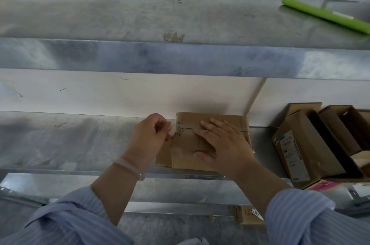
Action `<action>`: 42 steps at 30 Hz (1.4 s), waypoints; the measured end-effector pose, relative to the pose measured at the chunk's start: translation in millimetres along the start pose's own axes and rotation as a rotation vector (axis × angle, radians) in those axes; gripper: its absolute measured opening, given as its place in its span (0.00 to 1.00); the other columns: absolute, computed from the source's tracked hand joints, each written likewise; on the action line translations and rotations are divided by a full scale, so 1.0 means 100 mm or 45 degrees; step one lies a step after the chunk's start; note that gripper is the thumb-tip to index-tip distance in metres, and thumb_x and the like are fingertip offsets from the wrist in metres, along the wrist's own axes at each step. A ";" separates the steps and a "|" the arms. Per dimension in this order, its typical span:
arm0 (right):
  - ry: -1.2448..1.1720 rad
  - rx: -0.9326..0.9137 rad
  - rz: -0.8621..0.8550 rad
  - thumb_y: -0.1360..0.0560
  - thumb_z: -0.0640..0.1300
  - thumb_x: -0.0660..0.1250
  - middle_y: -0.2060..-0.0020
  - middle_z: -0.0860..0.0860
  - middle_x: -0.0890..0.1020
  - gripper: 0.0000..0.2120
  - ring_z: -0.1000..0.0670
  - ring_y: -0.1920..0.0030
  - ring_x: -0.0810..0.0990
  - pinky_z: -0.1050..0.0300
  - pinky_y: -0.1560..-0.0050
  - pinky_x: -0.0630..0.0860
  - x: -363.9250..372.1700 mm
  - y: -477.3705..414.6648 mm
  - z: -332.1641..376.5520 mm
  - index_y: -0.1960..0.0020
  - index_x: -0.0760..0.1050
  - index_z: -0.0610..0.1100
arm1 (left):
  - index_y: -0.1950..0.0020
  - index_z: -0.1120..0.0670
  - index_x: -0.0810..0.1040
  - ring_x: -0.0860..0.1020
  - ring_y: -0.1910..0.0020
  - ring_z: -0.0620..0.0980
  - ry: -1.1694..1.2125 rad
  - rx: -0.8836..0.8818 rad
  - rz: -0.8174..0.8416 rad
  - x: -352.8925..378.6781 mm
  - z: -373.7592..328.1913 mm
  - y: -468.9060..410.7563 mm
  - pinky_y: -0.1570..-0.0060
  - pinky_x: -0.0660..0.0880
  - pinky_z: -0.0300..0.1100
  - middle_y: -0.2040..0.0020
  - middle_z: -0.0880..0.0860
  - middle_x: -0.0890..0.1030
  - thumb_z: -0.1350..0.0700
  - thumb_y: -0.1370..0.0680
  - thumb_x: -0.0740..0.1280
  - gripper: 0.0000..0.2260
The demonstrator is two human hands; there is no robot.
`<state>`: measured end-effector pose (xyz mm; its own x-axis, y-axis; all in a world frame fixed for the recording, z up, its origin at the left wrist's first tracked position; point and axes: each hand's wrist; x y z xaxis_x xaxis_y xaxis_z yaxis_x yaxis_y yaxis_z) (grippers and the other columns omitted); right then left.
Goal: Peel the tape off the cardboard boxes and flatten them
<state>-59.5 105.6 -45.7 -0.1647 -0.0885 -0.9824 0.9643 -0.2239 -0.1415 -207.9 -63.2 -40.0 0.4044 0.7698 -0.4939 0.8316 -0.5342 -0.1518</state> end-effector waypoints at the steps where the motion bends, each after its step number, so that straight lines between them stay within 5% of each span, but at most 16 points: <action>1: 0.000 0.000 -0.001 0.27 0.68 0.56 0.32 0.54 0.75 0.28 0.49 0.30 0.72 0.49 0.29 0.59 0.00 0.00 0.00 0.33 0.73 0.56 | 0.58 0.55 0.76 0.83 0.65 0.44 0.060 -0.062 -0.051 0.03 -0.02 -0.01 0.58 0.82 0.45 0.64 0.51 0.82 0.59 0.23 0.68 0.05; 6: -0.007 -0.013 -0.019 0.27 0.68 0.56 0.32 0.54 0.75 0.28 0.49 0.29 0.71 0.49 0.28 0.59 0.03 0.00 -0.01 0.32 0.73 0.56 | 0.52 0.56 0.76 0.84 0.59 0.48 0.501 -0.345 -0.315 0.11 -0.13 -0.09 0.58 0.81 0.39 0.56 0.54 0.82 0.61 0.21 0.65 0.02; 11: -0.003 -0.003 -0.029 0.27 0.69 0.56 0.30 0.56 0.73 0.28 0.50 0.28 0.69 0.50 0.27 0.56 0.07 -0.02 -0.03 0.32 0.72 0.58 | 0.53 0.51 0.84 0.78 0.57 0.35 -0.217 0.182 -0.026 0.00 -0.05 -0.04 0.56 0.72 0.25 0.57 0.43 0.82 0.57 0.24 0.70 0.04; 16: 0.016 -0.003 -0.075 0.27 0.69 0.56 0.30 0.57 0.73 0.28 0.51 0.28 0.69 0.52 0.27 0.55 0.10 -0.03 -0.04 0.32 0.72 0.59 | 0.48 0.52 0.84 0.75 0.51 0.30 -0.180 0.226 0.215 -0.06 0.03 -0.03 0.53 0.68 0.22 0.55 0.37 0.79 0.61 0.22 0.67 0.08; 22: 0.006 -0.016 -0.137 0.28 0.68 0.58 0.32 0.56 0.75 0.27 0.50 0.30 0.71 0.50 0.28 0.58 0.11 -0.01 -0.04 0.34 0.74 0.58 | 0.40 0.50 0.79 0.79 0.50 0.39 -0.106 0.037 0.244 0.04 0.05 -0.13 0.48 0.75 0.32 0.47 0.45 0.79 0.59 0.26 0.72 0.14; 26: -0.002 -0.043 -0.165 0.29 0.68 0.60 0.33 0.55 0.76 0.27 0.50 0.30 0.72 0.50 0.28 0.60 0.13 0.01 -0.05 0.34 0.75 0.57 | 0.56 0.50 0.81 0.80 0.59 0.43 -0.073 -0.083 0.169 0.03 0.01 -0.19 0.59 0.76 0.32 0.60 0.47 0.82 0.59 0.28 0.74 0.05; 30: -0.011 -0.062 -0.185 0.28 0.69 0.59 0.33 0.56 0.76 0.28 0.51 0.30 0.72 0.51 0.27 0.58 0.13 0.04 -0.05 0.34 0.75 0.57 | 0.57 0.52 0.80 0.75 0.62 0.41 -0.469 0.175 0.144 -0.03 -0.07 -0.26 0.61 0.69 0.31 0.62 0.45 0.79 0.55 0.25 0.71 0.02; 36: -0.049 -0.109 -0.224 0.29 0.67 0.60 0.33 0.55 0.76 0.27 0.51 0.30 0.72 0.48 0.27 0.60 0.14 0.08 -0.06 0.34 0.76 0.56 | 0.55 0.56 0.75 0.72 0.59 0.45 -0.530 0.347 -0.198 -0.02 -0.01 -0.30 0.62 0.66 0.27 0.57 0.50 0.75 0.63 0.23 0.66 0.03; 39: -0.057 -0.100 -0.238 0.29 0.67 0.61 0.33 0.55 0.76 0.27 0.51 0.31 0.72 0.49 0.27 0.61 0.14 0.07 -0.06 0.35 0.76 0.56 | 0.55 0.55 0.80 0.74 0.61 0.45 -0.559 0.539 -0.031 0.04 0.05 -0.22 0.60 0.74 0.35 0.58 0.49 0.77 0.61 0.25 0.70 0.02; 42: -0.065 -0.105 -0.246 0.29 0.67 0.62 0.34 0.55 0.76 0.27 0.51 0.31 0.72 0.49 0.27 0.61 0.14 0.06 -0.06 0.35 0.76 0.56 | 0.53 0.55 0.84 0.75 0.58 0.42 -0.475 0.505 0.045 0.01 0.03 -0.20 0.56 0.71 0.29 0.54 0.49 0.79 0.59 0.25 0.70 0.03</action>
<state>-54.5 108.9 -61.6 -0.3567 -0.1014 -0.9287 0.9271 -0.1612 -0.3385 -225.1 -52.9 -40.0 0.2067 0.6114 -0.7639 0.5834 -0.7038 -0.4054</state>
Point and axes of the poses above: each hand's wrist, its own y-axis away from the middle knuckle, its own x-axis out of the palm, z = x × y
